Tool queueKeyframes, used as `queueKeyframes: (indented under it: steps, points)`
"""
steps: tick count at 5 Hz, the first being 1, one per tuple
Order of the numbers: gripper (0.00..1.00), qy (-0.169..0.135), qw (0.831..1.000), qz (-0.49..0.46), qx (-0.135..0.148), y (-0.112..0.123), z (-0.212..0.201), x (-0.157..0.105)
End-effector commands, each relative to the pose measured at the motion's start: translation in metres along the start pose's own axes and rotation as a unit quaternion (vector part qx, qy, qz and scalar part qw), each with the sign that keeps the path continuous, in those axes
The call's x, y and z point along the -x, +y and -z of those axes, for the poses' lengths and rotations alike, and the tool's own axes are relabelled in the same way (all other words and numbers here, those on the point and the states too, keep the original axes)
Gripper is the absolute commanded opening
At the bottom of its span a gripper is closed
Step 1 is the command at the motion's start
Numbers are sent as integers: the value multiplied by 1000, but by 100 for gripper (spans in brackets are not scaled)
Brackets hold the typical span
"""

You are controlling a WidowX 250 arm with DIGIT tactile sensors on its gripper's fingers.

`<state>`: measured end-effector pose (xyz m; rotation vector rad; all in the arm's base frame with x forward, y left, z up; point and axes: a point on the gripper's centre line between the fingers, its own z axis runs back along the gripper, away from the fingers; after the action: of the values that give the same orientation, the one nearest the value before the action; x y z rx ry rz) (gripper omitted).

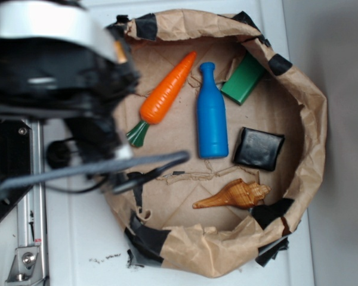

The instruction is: Grab the carrot.

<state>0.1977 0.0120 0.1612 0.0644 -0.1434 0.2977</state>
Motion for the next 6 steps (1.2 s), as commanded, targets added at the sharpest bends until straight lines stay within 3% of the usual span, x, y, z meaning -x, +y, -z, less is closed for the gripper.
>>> queueKeyframes:
  steps: [1, 2, 3, 4, 5, 6]
  points:
    - [100, 20, 997, -52, -56, -4, 79, -15]
    - [100, 30, 996, -50, -74, 2, 100, -13]
    - [100, 17, 994, -60, -85, 33, 103, -15]
    - [100, 13, 1000, -10, -8, 41, 122, -30]
    - [100, 5, 998, 56, 10, 24, 140, -50]
    - [89, 22, 999, 48, 10, 9, 151, -57]
